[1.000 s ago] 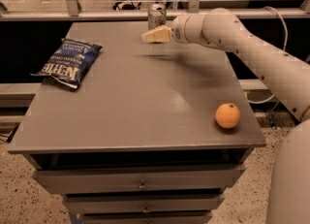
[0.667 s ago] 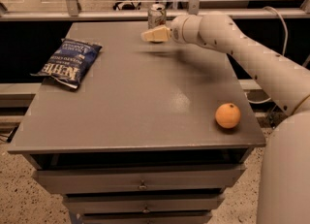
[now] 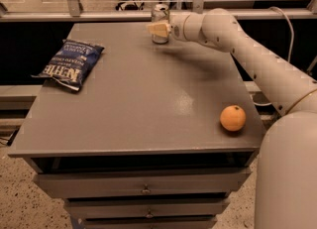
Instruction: Knock 7up can over
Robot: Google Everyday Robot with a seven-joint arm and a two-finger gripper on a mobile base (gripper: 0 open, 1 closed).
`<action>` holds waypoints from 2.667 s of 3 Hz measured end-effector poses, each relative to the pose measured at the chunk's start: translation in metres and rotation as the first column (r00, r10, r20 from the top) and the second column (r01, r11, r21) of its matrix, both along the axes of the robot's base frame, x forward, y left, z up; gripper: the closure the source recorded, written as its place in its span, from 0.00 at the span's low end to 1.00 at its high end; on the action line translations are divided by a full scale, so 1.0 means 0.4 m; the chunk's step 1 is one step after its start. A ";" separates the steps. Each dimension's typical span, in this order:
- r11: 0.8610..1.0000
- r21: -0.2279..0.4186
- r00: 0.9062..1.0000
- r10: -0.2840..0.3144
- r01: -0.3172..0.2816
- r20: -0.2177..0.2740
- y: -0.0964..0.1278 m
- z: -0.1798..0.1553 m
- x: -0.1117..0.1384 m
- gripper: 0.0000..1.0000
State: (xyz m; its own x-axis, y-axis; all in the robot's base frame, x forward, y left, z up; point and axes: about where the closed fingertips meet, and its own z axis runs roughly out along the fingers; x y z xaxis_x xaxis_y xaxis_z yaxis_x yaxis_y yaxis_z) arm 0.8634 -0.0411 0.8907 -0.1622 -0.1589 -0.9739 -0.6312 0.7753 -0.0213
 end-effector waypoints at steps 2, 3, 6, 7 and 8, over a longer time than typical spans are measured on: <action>0.998 0.016 0.998 0.066 -0.066 0.008 0.000 0.031 -0.037 0.84; 0.991 -0.004 0.991 0.132 -0.132 0.033 -0.018 0.078 -0.088 1.00; 0.787 -0.429 0.887 0.453 -0.444 -0.086 -0.098 0.089 -0.340 1.00; 0.627 -0.566 0.831 0.512 -0.535 -0.218 -0.114 0.047 -0.409 1.00; 0.419 -0.681 0.766 0.544 -0.601 -0.341 -0.130 0.030 -0.453 1.00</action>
Offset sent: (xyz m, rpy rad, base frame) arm -0.0411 -0.0128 0.0257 -0.0011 -0.0146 0.1473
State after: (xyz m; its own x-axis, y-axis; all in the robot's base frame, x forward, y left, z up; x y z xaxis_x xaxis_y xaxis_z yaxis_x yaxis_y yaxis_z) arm 0.6822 -0.0931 0.9026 0.1925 -0.8627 -0.4677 -0.9447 -0.0340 -0.3262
